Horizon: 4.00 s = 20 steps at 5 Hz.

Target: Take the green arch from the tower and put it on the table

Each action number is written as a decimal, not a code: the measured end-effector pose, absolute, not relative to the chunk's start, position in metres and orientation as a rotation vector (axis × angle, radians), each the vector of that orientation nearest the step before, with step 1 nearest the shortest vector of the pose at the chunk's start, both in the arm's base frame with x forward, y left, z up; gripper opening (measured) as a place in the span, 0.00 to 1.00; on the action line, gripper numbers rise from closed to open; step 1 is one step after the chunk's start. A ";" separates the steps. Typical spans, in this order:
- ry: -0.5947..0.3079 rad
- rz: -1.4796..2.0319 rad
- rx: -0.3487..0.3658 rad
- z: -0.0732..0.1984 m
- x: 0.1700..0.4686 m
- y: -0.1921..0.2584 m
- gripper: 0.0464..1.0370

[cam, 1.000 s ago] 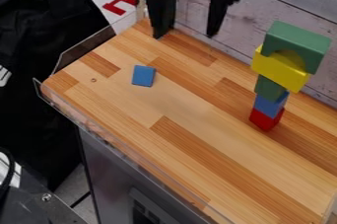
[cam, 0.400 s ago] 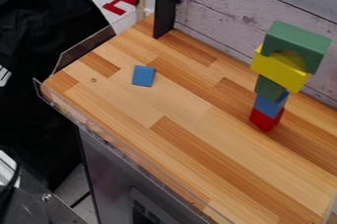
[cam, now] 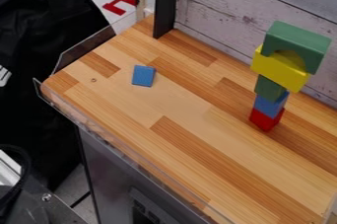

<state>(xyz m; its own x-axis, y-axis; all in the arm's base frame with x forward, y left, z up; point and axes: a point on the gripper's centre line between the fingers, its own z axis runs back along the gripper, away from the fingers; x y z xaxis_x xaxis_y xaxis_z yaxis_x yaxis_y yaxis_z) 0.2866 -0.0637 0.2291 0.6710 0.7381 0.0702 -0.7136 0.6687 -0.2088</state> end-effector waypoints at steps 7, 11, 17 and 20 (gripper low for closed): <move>-0.017 1.190 -0.055 0.178 0.347 -0.089 0.96; 0.105 1.247 0.043 0.157 0.331 -0.086 0.96; 0.235 1.226 0.030 0.135 0.339 -0.085 0.56; 0.294 1.362 -0.171 0.166 0.353 -0.033 0.56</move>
<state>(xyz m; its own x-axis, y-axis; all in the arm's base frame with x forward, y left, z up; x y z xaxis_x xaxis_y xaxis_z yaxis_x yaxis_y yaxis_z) 0.3533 -0.0328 0.1664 0.1784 0.9355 -0.3050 -0.9780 0.2025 0.0492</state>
